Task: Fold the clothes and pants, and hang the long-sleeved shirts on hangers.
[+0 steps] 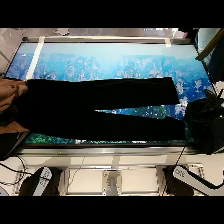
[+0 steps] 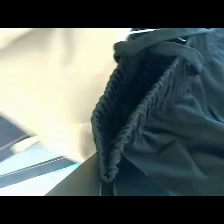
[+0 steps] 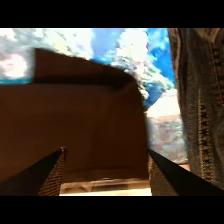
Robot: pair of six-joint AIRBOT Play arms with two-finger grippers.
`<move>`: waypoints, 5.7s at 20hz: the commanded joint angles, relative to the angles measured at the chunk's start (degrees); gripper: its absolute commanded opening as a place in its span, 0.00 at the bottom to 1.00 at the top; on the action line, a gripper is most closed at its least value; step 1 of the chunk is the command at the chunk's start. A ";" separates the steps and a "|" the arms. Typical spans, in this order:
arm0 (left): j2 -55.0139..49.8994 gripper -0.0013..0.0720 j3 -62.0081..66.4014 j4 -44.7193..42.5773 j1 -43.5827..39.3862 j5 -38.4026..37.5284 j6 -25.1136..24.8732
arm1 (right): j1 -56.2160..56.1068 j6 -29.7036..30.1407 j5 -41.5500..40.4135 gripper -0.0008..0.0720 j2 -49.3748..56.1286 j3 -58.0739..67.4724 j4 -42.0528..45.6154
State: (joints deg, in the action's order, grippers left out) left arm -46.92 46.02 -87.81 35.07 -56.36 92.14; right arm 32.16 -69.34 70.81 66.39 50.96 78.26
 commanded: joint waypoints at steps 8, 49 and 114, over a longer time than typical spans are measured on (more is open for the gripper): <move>1.49 0.05 0.07 -1.97 5.09 -3.26 -0.02 | -0.04 3.37 -4.94 0.77 10.12 -2.84 -7.72; 1.49 0.05 0.04 -1.95 5.14 -2.84 -0.02 | 9.92 -2.27 4.02 0.72 4.90 -2.21 -7.67; -45.42 0.04 39.82 -12.44 -14.71 13.73 19.10 | -14.34 -11.26 -41.24 0.02 36.96 33.73 -27.89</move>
State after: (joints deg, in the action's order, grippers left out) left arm -90.89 85.65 -97.93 20.88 -45.28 108.57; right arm 18.87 -79.83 35.33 101.19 83.64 52.56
